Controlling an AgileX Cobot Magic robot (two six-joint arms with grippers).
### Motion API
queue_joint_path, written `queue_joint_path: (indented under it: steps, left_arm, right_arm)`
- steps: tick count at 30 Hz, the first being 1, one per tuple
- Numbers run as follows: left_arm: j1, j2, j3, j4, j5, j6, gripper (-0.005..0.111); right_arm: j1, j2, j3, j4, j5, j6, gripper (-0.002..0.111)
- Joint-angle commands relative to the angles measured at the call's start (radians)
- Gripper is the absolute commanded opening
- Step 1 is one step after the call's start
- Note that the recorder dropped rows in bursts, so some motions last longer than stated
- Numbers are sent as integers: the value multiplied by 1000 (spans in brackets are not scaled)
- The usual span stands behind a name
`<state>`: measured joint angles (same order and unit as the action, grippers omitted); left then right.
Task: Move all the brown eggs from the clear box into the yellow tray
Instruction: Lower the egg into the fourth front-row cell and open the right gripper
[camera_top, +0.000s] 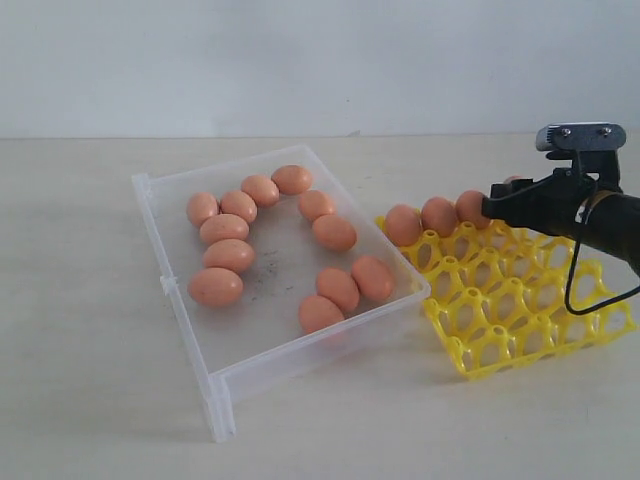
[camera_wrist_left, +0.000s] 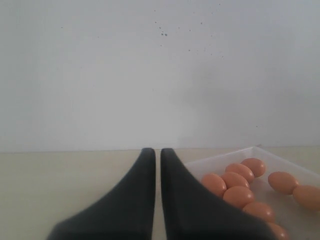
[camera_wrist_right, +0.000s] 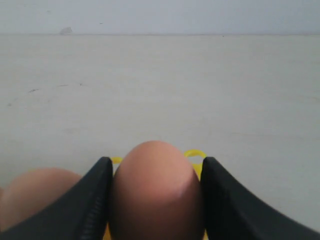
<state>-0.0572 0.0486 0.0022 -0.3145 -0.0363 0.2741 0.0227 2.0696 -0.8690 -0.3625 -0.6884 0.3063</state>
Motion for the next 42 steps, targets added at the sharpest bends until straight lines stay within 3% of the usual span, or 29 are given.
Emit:
queue_joint_path:
  steps: [1, 6, 14, 21, 25, 42]
  left_arm:
    - [-3, 4, -2, -5, -16, 5, 4]
    - [-3, 4, -2, -5, -16, 5, 4]
    - [-3, 4, -2, -5, -16, 5, 4]
    - [-3, 4, -2, -5, -16, 5, 4]
    - [-3, 4, -2, -5, -16, 5, 4]
    - [-3, 4, -2, -5, -16, 5, 4]
  right_arm:
    - [-2, -2, 0, -60, 87, 15, 0]
    - [-2, -2, 0, -167, 60, 98, 0]
    - [-2, -2, 0, -176, 57, 121, 2]
    - [-2, -2, 0, -180, 80, 123, 42]
    - [-2, -2, 0, -203, 82, 156, 52]
    - [-2, -38, 0, -210, 97, 166, 53]
